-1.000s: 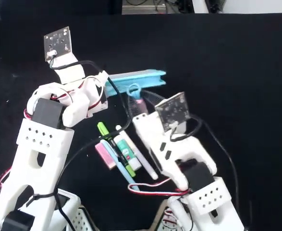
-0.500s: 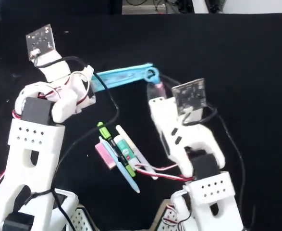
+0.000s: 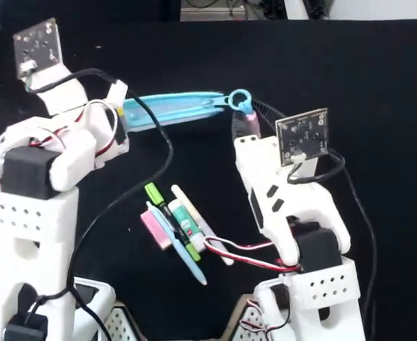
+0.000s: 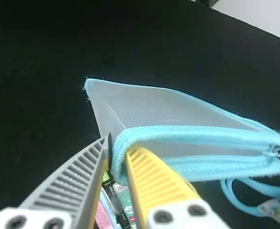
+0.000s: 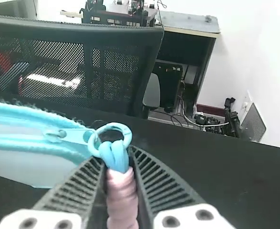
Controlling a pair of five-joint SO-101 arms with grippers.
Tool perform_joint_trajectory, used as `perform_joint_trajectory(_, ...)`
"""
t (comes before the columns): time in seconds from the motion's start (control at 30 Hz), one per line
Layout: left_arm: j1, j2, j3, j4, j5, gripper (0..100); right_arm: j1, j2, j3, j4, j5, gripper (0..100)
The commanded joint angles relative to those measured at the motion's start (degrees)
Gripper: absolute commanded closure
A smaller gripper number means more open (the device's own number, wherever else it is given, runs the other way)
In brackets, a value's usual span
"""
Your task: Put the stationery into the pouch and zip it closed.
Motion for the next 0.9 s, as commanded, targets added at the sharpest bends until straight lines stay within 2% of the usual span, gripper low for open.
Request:
perform_joint_trajectory(0.0,-1.9,-0.4,-9.3,4.1,-4.7,97,-2.4,0.5,-6.5,4.7,0.3,98.8)
perform_joint_trajectory(0.2,-1.7,2.8,-10.7,10.2,-4.9,97,-5.0,1.0,-15.2,16.4,0.4,98.8)
perform_joint_trajectory(0.47,-2.2,18.8,-15.3,12.8,-4.7,97,-5.3,11.7,-16.9,17.1,2.0,98.8)
perform_joint_trajectory(0.7,-1.6,20.1,-22.8,13.4,-4.7,96,-5.1,10.9,-16.7,17.1,2.3,98.8)
perform_joint_trajectory(0.87,-2.1,20.7,-19.6,13.3,-4.7,87,-5.3,11.2,-16.7,17.1,2.3,98.8)
